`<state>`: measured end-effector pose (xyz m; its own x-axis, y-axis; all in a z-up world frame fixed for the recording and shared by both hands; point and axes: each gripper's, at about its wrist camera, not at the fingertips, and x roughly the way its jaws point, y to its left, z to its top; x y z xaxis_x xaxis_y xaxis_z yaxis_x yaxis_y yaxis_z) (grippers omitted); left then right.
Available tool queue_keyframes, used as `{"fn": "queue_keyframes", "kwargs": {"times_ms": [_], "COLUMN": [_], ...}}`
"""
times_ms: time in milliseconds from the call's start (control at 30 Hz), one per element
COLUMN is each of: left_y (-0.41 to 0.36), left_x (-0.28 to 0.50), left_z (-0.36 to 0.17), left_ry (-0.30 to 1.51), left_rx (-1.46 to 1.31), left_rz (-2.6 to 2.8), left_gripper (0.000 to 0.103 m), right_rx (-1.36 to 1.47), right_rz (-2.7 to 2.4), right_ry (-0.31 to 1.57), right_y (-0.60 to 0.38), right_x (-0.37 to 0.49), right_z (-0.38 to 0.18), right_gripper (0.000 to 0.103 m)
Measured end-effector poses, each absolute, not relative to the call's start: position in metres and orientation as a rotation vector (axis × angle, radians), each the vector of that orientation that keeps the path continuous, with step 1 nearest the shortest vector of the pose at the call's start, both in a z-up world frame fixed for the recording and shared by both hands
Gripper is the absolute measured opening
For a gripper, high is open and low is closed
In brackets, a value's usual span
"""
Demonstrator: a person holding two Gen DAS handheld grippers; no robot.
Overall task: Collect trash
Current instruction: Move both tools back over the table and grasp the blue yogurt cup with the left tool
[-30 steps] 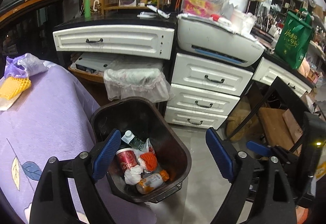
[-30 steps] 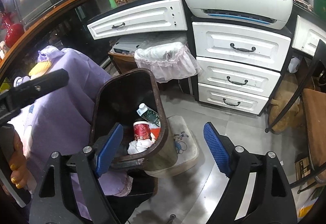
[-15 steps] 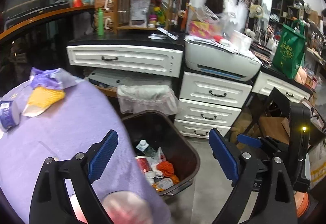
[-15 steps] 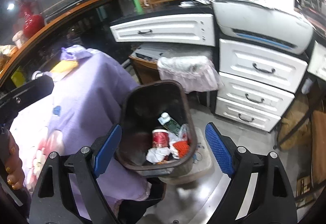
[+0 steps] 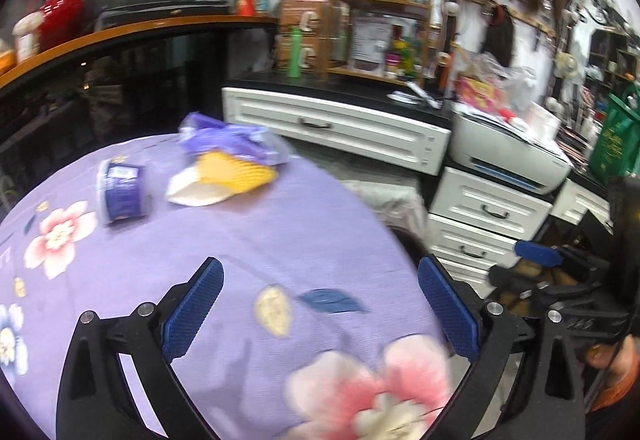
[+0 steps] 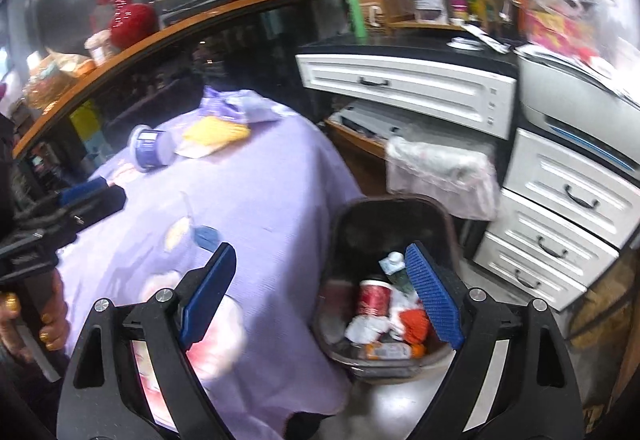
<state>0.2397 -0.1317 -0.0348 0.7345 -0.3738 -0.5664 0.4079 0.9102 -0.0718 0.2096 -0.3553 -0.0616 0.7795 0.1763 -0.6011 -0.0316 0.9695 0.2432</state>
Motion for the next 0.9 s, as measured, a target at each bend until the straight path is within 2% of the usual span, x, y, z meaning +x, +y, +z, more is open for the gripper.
{"fn": "queue_keyframes", "kwargs": {"times_ms": [433, 667, 767, 900], "left_y": [-0.010, 0.019, 0.018, 0.012], "left_x": [0.294, 0.353, 0.379, 0.411], "left_z": [-0.039, -0.043, -0.051, -0.061], "left_ry": [0.633, 0.671, 0.696, 0.731], "left_rx": [0.023, 0.078, 0.123, 0.132], "left_rz": [-0.225, -0.240, -0.270, -0.338], "left_gripper": [0.096, 0.085, 0.083, 0.077], "right_rx": [0.174, 0.138, 0.113, 0.077], "right_rz": [0.279, 0.289, 0.285, 0.280], "right_ry": [0.668, 0.697, 0.712, 0.729], "right_y": [-0.300, -0.287, -0.283, -0.278], "right_x": [0.252, 0.275, 0.287, 0.303], "right_z": [-0.031, -0.036, -0.039, -0.044], "right_gripper": [0.086, 0.086, 0.086, 0.086]}}
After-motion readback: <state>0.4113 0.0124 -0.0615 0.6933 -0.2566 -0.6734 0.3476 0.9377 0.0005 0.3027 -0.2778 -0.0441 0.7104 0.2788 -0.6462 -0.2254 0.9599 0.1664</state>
